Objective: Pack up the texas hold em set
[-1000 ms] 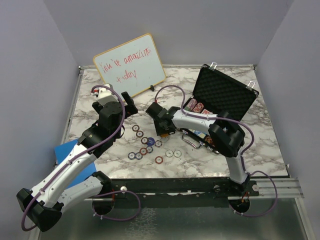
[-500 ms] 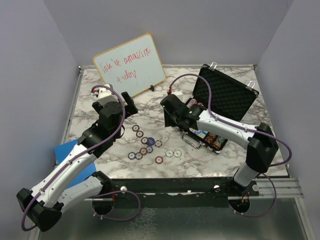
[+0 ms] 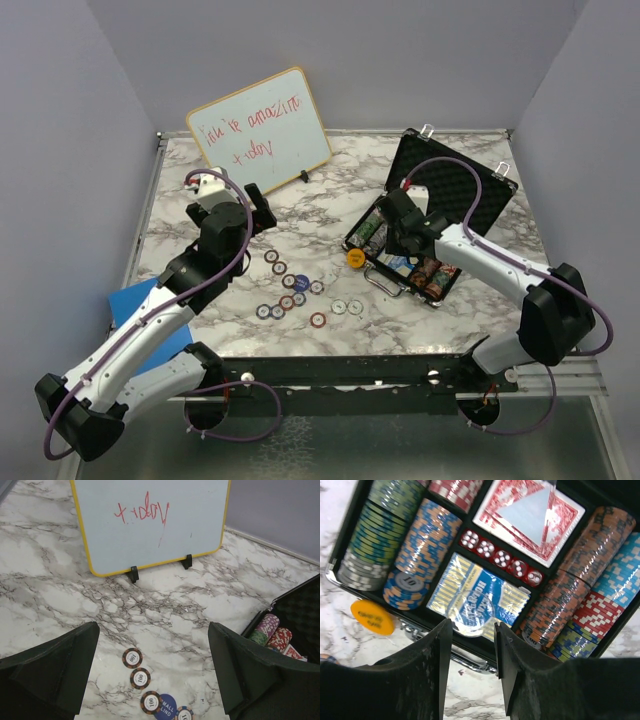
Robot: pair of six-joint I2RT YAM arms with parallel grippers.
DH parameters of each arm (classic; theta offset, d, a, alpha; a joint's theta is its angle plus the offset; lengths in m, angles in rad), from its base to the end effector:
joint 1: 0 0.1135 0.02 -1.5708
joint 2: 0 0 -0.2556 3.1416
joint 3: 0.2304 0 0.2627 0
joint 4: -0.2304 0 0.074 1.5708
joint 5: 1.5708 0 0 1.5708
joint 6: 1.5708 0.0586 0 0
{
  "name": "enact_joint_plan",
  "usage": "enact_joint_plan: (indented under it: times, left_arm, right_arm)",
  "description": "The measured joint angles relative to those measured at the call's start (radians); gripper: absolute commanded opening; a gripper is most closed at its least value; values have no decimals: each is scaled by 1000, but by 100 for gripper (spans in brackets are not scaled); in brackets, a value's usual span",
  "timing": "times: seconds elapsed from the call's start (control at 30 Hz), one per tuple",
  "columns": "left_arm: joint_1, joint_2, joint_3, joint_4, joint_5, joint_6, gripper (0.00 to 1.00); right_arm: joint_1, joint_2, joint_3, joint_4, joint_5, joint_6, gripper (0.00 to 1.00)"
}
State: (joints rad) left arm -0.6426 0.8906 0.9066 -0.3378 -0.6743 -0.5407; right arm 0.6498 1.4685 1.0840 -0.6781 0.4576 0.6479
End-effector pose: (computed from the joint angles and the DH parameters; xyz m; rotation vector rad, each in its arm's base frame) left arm 0.2042 -0.1071 0.3384 -0.3563 1.7897 -0.1964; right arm 0.2665 0.1700 0.2169 0.1470 2.4684 -0.0706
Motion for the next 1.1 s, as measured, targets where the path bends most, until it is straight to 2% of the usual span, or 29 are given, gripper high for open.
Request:
enact_joint_plan:
  times: [0.27,0.5,0.77,0.93,1.1]
  left_arm:
    - [0,7,0,0,0,-3,99]
    - [0,8,0,0,0,-13,99]
    - [0,8,-1,0,1,-20,99]
    - [0,6,-7,-2,12,-19,99]
    - [0,-14,-18,-2,37,-15,99]
  right_arm:
    - [-14,1,-53,17,-71,-17,49]
    - [36,21,-24,88,-203,-94,63]
    - [205,277,132,105,-234,-114,70]
    - [216,387,190,69,-243,-134,72]
    - [216,428,243,35,-245,-156,72]
